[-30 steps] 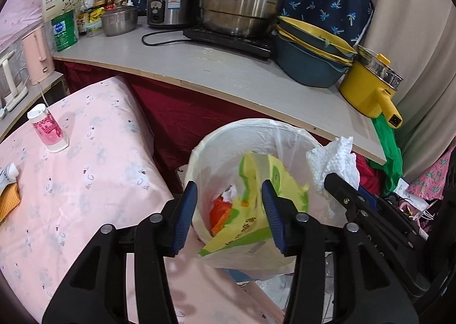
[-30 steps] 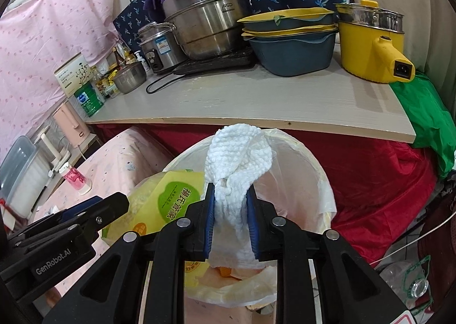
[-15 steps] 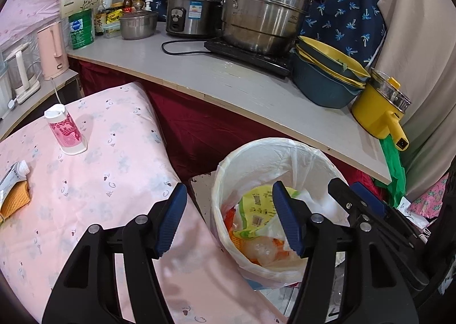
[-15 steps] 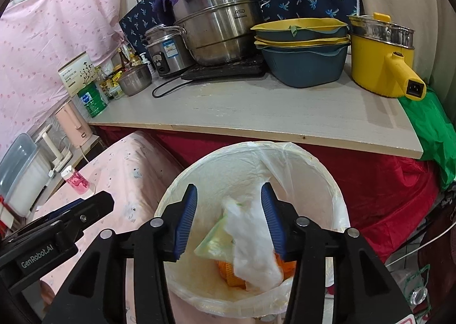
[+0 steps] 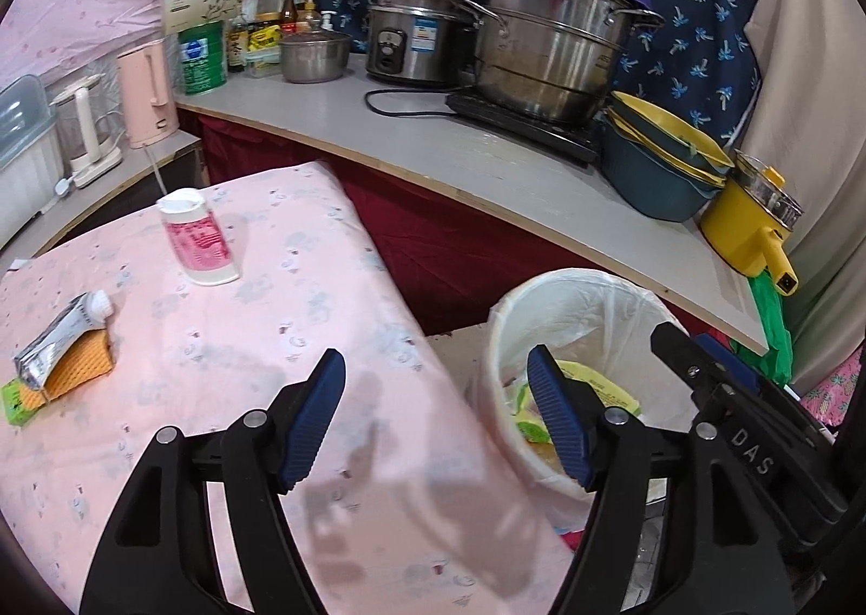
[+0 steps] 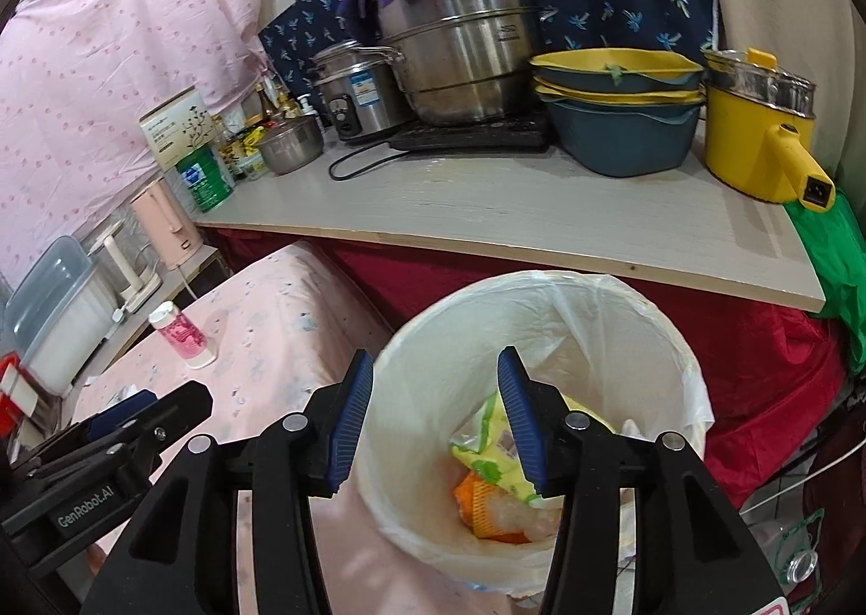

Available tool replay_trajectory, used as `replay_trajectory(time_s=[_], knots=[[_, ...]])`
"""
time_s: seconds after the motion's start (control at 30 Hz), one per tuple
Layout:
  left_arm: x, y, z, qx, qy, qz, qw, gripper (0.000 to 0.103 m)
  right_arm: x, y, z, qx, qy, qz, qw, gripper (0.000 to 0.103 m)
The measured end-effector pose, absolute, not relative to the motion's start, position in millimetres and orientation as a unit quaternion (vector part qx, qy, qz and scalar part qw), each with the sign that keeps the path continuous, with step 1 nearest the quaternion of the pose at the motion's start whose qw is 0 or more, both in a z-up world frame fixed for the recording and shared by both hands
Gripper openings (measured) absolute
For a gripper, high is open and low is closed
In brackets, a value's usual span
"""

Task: Collect trash
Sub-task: 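Move both open grippers back over the table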

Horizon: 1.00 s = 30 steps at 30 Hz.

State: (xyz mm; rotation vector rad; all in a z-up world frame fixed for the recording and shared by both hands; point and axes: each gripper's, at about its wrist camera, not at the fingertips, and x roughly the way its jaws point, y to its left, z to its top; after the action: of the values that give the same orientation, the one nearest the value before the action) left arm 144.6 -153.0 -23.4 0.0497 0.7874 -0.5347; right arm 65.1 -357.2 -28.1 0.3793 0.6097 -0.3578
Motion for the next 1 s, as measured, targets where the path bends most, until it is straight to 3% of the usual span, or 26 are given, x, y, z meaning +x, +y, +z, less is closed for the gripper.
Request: replay_trajectory(time_s=[1.0], knots=[[175,130,-39,-0.078,0.387,-0.055,0.917,0.071,146,-114,-30,0.121,0.35,0.016,0.929,0.048]])
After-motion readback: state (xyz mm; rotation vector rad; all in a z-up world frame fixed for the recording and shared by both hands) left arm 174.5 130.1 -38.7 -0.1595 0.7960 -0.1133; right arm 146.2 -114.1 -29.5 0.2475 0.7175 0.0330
